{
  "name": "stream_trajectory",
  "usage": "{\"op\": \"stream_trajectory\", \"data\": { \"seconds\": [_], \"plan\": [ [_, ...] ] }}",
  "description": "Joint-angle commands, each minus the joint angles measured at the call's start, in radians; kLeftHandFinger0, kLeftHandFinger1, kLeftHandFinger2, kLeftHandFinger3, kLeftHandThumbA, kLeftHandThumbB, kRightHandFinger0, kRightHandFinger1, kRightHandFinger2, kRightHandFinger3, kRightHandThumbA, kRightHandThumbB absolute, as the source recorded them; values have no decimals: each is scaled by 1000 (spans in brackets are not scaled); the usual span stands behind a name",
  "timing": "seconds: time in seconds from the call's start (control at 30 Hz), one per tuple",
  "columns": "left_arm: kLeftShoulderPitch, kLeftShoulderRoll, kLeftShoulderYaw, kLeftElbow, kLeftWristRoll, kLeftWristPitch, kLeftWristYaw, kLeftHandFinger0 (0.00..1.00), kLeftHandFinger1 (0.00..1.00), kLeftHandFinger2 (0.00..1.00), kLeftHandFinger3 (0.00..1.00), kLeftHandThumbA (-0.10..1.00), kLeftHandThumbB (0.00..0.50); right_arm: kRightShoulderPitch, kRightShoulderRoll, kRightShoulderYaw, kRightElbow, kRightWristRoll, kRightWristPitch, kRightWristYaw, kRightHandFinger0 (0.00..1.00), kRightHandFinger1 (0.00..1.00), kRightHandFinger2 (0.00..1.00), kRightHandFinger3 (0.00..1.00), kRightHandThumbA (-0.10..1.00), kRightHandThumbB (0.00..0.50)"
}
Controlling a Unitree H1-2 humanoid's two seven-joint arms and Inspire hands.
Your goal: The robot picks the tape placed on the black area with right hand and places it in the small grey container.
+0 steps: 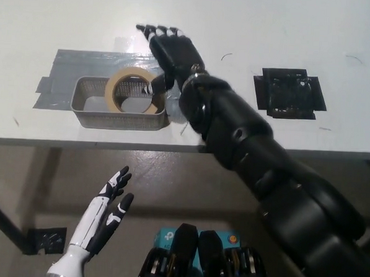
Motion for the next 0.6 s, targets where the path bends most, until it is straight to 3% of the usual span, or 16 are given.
{"op": "stream_trajectory", "data": {
  "seconds": [0.0,0.03,0.17,0.3,0.33,0.37,0.47,0.57],
  "plan": [
    [-33,9,3,-9,8,-14,2,1000,1000,1000,1000,979,129,-68,-94,-96,-224,149,-127,125,1000,1000,1000,1000,1000,463],
    [-41,9,4,-5,9,-17,4,1000,1000,1000,1000,987,127,-53,-126,-136,-315,202,-147,174,1000,1000,1000,1000,1000,451],
    [-64,6,17,12,-12,-21,6,1000,1000,1000,1000,986,127,39,-241,-226,-721,322,-40,303,1000,1000,1000,1000,1000,424],
    [-85,12,28,22,-6,-22,16,1000,1000,1000,1000,1000,137,203,-347,-336,-1085,463,63,352,1000,1000,1000,1000,1000,444],
    [-90,11,31,24,-6,-21,19,1000,1000,1000,1000,1000,143,228,-356,-350,-1125,479,74,353,1000,1000,1000,1000,1000,435],
    [-95,11,35,27,-9,-23,21,1000,1000,1000,1000,1000,144,254,-365,-361,-1168,494,89,356,1000,1000,1000,1000,1000,394],
    [-119,10,40,52,-4,-48,34,1000,1000,1000,1000,1000,132,468,-420,-420,-1411,600,141,365,1000,1000,1000,1000,1000,404],
    [-121,8,37,48,-6,-41,28,1000,1000,1000,1000,1000,124,709,-462,-450,-1609,652,140,344,1000,1000,1000,1000,1000,355]
  ]
}}
